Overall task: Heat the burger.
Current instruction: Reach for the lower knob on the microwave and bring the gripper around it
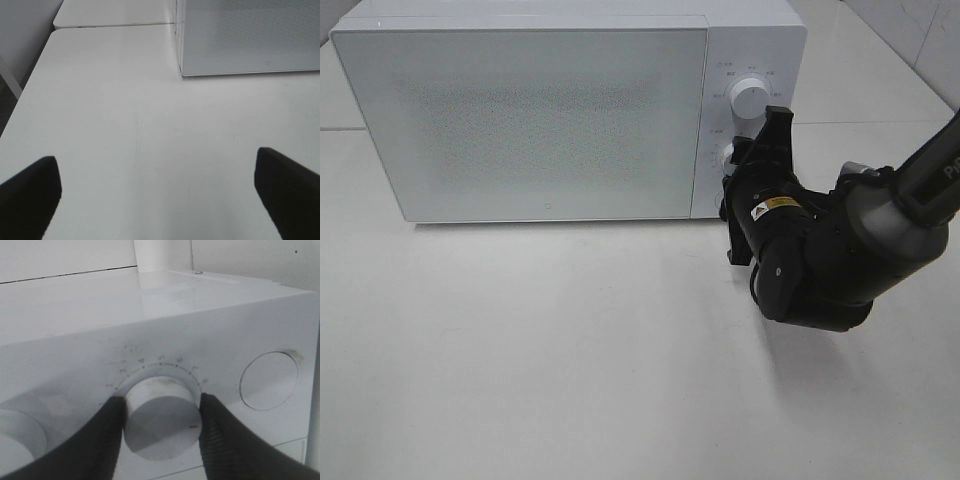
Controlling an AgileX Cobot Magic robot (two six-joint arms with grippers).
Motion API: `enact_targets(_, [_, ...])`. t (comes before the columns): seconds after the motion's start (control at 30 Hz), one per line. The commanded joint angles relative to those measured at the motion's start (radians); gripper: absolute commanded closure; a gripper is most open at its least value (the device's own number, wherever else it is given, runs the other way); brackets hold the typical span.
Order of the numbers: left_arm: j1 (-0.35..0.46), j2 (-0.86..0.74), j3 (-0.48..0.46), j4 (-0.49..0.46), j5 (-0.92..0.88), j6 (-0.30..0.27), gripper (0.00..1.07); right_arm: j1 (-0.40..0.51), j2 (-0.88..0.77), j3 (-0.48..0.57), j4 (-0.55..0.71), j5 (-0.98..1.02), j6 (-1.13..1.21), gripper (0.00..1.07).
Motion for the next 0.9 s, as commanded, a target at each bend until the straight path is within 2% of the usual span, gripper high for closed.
enact_targets(0.03, [0.002, -0.022, 0.003, -0.005, -0.009, -0.004, 0.03, 0.007, -0.009, -0.031, -0.080, -0.025, 0.017, 1.02])
enact_targets(0.33, [0.002, -0.022, 0.003, -0.005, -0.009, -0.004, 0.03, 0.007, -0.009, -0.031, -0.080, -0.026, -0.013, 1.02])
enact_targets(0.6, [0.002, -0.022, 0.003, -0.005, -0.009, -0.004, 0.03, 0.007, -0.009, -0.031, -0.075, -0.030, -0.034, 0.97])
enact_targets(0.9, [0.002, -0.022, 0.003, -0.005, -0.009, -0.004, 0.03, 0.007, -0.013, -0.031, -0.049, -0.069, -0.077, 0.74])
